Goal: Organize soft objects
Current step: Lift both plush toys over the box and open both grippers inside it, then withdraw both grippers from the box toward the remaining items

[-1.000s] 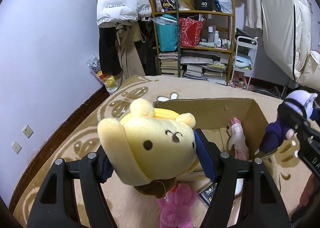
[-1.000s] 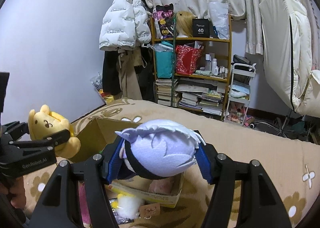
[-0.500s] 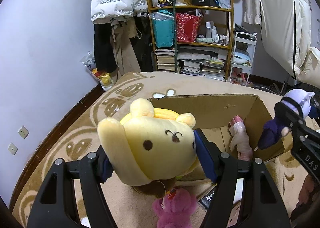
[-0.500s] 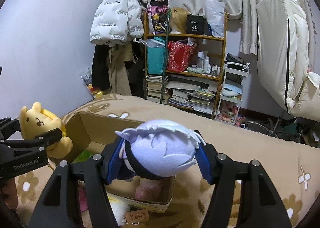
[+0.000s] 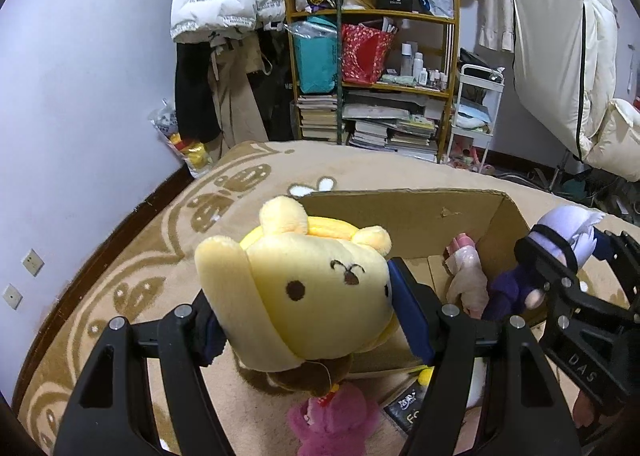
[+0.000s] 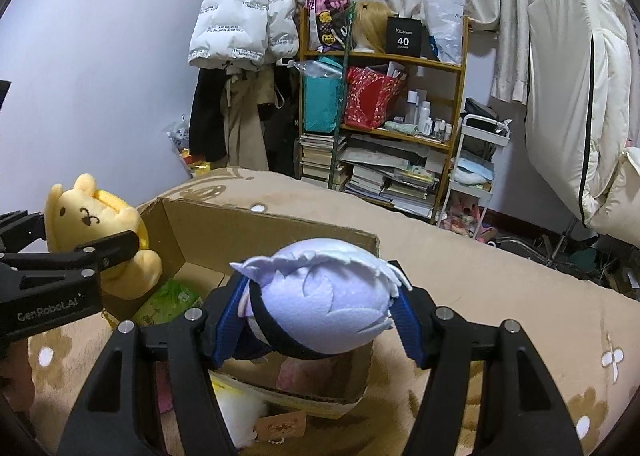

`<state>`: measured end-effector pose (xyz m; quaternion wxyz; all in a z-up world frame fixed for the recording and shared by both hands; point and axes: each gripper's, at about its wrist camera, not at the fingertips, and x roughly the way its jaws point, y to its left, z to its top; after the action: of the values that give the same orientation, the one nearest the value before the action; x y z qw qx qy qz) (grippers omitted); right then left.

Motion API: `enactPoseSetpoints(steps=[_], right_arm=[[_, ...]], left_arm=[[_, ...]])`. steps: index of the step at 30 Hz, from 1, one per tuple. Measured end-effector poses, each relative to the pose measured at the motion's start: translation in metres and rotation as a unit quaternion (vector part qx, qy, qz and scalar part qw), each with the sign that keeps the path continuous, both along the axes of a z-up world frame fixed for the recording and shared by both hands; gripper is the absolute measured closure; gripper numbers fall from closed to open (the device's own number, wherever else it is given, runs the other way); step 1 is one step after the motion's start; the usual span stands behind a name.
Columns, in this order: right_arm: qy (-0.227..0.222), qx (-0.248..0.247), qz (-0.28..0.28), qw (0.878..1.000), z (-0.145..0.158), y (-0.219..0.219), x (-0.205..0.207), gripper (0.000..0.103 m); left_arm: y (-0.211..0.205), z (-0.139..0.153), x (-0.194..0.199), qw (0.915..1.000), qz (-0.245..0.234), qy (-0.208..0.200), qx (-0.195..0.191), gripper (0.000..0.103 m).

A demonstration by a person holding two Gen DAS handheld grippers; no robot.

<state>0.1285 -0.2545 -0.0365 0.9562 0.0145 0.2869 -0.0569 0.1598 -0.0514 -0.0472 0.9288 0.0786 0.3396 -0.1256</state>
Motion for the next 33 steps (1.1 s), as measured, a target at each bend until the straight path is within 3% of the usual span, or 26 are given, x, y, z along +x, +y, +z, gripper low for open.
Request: enactPoseSetpoints(steps=[14, 23, 30, 33], right_arm=[[0.006, 0.02, 0.011, 1.0, -0.002, -0.003, 0.003, 0.034], [0.021, 0.043, 0.011, 0.999, -0.006, -0.009, 0.005, 0.032], [0.014, 0.072, 0.008, 0.997, -0.004, -0.02, 0.001, 0.015], [0.01, 0.078, 0.007, 0.997, 0.002, -0.022, -0.002, 0.012]], left_arm=[[-0.015, -0.004, -0.004, 0.9995, -0.025, 0.003, 0.019, 0.03], [-0.014, -0.005, -0.001, 0.9994, -0.017, 0.006, 0.028, 0.018], [-0.01, -0.007, 0.001, 0.9993, -0.01, 0.017, 0.031, 0.016], [-0.01, -0.006, -0.002, 0.9991, -0.006, 0.018, 0.038, 0.014]])
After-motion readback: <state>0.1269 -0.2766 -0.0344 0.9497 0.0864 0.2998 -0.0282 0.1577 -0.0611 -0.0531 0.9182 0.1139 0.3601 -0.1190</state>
